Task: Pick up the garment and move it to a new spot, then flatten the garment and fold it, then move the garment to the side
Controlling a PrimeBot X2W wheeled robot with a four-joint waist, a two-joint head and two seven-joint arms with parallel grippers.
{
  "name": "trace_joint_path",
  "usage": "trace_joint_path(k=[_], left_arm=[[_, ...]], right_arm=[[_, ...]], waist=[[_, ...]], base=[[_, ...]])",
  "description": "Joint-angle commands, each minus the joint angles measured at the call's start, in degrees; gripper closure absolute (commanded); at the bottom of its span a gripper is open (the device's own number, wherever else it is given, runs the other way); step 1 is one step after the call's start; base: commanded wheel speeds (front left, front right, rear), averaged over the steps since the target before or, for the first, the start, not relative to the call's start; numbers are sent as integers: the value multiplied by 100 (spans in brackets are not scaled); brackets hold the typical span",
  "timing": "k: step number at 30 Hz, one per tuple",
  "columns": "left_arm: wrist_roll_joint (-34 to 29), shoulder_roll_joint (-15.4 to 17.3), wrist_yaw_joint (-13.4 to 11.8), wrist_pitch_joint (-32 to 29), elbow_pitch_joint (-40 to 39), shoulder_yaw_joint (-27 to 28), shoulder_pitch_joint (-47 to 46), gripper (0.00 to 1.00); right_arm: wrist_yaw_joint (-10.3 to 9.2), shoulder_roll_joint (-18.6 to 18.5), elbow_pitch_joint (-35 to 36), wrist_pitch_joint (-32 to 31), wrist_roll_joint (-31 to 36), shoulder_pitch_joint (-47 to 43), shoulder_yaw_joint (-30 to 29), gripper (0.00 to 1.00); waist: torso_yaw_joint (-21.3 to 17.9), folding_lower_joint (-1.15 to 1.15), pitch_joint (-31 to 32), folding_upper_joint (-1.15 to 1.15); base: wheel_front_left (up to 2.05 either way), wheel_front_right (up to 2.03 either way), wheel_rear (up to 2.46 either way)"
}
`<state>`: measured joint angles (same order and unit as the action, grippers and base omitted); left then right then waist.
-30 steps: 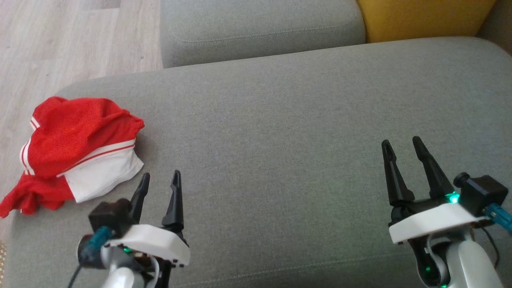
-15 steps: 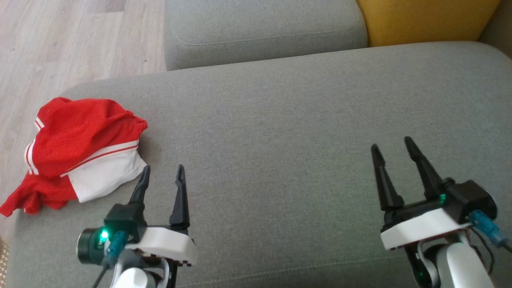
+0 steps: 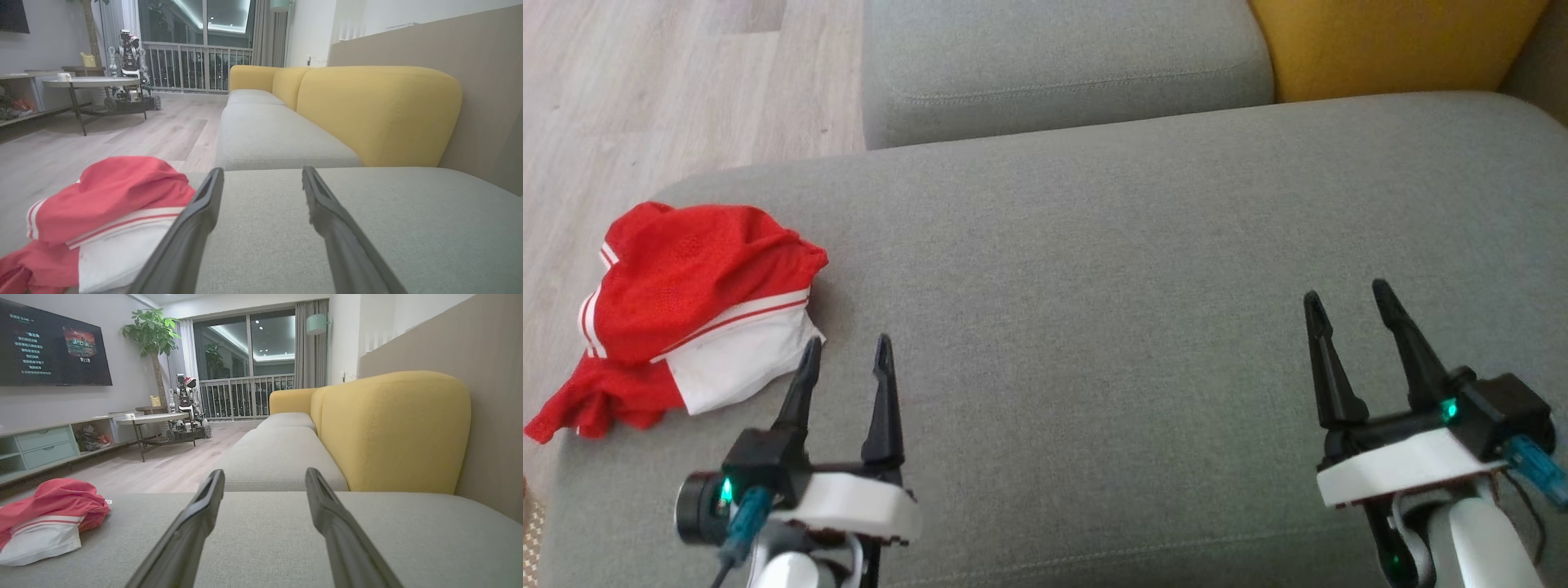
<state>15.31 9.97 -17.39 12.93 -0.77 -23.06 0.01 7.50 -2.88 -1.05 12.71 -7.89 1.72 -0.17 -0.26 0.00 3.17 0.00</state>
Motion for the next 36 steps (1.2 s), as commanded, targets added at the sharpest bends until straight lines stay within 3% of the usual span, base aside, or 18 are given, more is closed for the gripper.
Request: trace_joint_path(k=[1,6,16,28,36], left_arm=[[-47,-18,69,81,-132,266,-127,0],[-143,-368,519,182,349,808,158,0],[-417,-651,1001,207,674,1295,136,0],[-429,-707,1146,207,561,1406,120,0],[-450,-708,1137,207,532,1383,99,0]], right_arm=[[-1,1,126,102,2,108,96,0],[-1,1,-336,203,-289,71,-25,0],[-1,0,-774,229,-199,164,7,0],[-1,0,-751,229,-150,177,-5,0],[-1,1,-711,229,-177,68,108,0]], waist=[[2,0,9,0],[11,0,64,0],[8,0,87,0],[99,0,61,0],[687,0,73,0]], base=[[0,0,0],[0,0,0],[0,0,0],[0,0,0],[0,0,0]])
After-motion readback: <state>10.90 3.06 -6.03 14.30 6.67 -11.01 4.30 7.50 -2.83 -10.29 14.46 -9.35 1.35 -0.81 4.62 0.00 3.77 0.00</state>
